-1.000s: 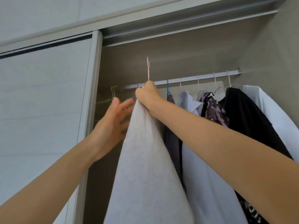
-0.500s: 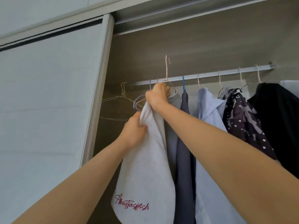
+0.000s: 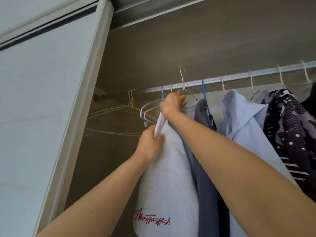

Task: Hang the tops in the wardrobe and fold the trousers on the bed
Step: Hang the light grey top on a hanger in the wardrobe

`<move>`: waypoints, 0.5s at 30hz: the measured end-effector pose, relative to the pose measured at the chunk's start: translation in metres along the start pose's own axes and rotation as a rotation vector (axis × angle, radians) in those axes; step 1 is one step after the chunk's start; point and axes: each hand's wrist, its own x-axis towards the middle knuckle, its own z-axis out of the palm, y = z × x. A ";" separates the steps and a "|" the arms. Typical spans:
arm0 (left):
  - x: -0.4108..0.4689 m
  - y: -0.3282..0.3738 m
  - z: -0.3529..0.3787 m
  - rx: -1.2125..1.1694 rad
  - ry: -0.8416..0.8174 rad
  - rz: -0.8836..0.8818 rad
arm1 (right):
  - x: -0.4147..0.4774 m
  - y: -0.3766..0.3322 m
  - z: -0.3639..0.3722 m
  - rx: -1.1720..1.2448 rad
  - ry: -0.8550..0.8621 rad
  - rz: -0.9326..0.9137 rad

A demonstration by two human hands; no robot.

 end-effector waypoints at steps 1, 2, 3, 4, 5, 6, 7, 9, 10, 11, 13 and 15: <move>0.001 -0.002 0.002 0.004 0.006 0.007 | 0.002 0.003 0.002 -0.002 -0.007 0.004; 0.001 -0.004 0.003 0.007 0.009 0.012 | 0.004 0.006 0.004 -0.008 -0.013 0.004; 0.001 -0.007 0.004 0.013 0.011 0.015 | 0.006 0.008 0.005 -0.019 -0.016 -0.003; 0.002 -0.009 0.004 0.022 0.015 0.018 | 0.007 0.011 0.006 -0.033 -0.018 -0.018; 0.002 -0.011 0.004 0.033 0.018 0.021 | 0.007 0.012 0.007 -0.048 -0.021 -0.037; 0.002 -0.013 0.004 0.043 0.017 0.023 | 0.008 0.014 0.008 -0.057 -0.027 -0.051; 0.001 -0.014 0.004 0.051 0.012 0.026 | 0.008 0.016 0.010 -0.061 -0.032 -0.055; 0.000 -0.018 0.005 0.061 0.010 0.036 | 0.007 0.020 0.012 -0.059 -0.045 -0.048; -0.002 -0.020 0.006 0.070 0.015 0.043 | 0.005 0.022 0.014 -0.056 -0.056 -0.041; -0.004 -0.023 0.008 0.081 0.025 0.055 | 0.004 0.024 0.017 -0.052 -0.067 -0.034; -0.011 -0.028 0.010 0.123 0.061 0.086 | -0.001 0.028 0.023 -0.038 -0.083 -0.017; -0.018 -0.032 0.013 0.158 0.094 0.116 | -0.009 0.029 0.028 -0.008 -0.082 0.008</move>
